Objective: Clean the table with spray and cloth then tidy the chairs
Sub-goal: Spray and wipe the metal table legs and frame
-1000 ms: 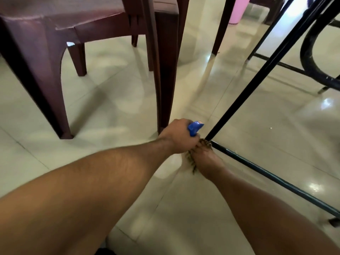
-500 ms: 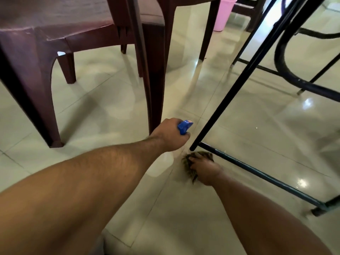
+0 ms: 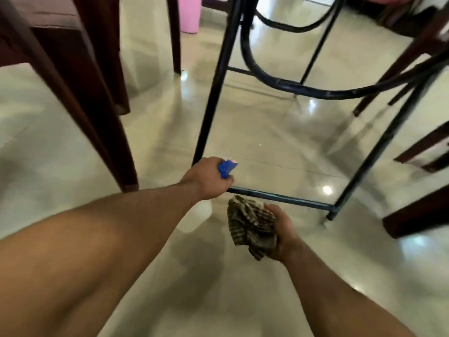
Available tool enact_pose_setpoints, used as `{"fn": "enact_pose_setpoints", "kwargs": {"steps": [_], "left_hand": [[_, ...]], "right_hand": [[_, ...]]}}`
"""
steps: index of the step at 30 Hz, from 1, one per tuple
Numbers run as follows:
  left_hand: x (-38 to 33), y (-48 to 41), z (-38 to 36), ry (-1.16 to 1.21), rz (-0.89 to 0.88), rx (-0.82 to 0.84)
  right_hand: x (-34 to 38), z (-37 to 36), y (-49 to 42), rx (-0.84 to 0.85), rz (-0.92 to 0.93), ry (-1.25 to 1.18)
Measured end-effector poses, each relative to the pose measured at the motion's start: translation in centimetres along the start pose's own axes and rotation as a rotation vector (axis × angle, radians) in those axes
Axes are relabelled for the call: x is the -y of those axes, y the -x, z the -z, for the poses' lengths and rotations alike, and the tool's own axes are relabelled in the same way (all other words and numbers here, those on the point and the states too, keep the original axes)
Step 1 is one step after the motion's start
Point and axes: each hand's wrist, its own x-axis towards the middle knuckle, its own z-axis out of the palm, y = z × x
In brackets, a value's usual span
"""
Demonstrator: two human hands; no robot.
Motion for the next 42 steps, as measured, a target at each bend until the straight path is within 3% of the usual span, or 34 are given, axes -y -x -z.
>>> {"fn": "enact_pose_setpoints", "kwargs": {"steps": [3,7,13,17,22,28,31,35,37,40,42], "left_hand": [[-3.3,-0.8,-2.5,0.025,-0.07,0.051],[-7.5,-1.6,-6.3,0.067,-0.113,0.127],[-10.3,-1.7,-12.4,-0.005,-0.148,0.216],[-11.5,-1.6,-15.2,-0.006,-0.153,0.28],[-13.2,-2.6,-16.8,-0.1,-0.184,0.296],[-12.5,-2.4,-17.5,-0.139,-0.083,0.35],[-11.6,-2.0,-17.1,-0.189,-0.056,0.349],[-10.5,-2.0,-16.2,-0.158,-0.031,0.34],[-9.9,-2.2,-15.9,-0.158,-0.026,0.342],[-9.1,-2.5,-15.6,-0.093,0.015,0.338],[-8.8,-2.8,-15.2,-0.064,0.005,0.331]], "right_hand": [[4.2,4.0,2.6,-0.059,0.022,0.271],[10.6,9.6,5.1,-0.305,0.033,0.625],[13.0,14.1,6.5,-0.572,0.315,0.494],[12.1,15.2,5.4,-0.783,0.509,0.59],[11.9,15.4,3.0,-0.778,0.552,0.573],[11.2,16.2,2.2,-0.857,0.823,0.658],[10.7,17.4,0.4,-0.889,0.909,0.86],[9.6,16.8,-1.8,-0.984,0.855,1.131],[8.3,15.5,-2.8,-1.014,0.743,1.191],[6.2,12.8,-4.4,-0.905,0.498,1.118],[4.4,12.3,-5.4,-0.784,0.579,1.331]]}}
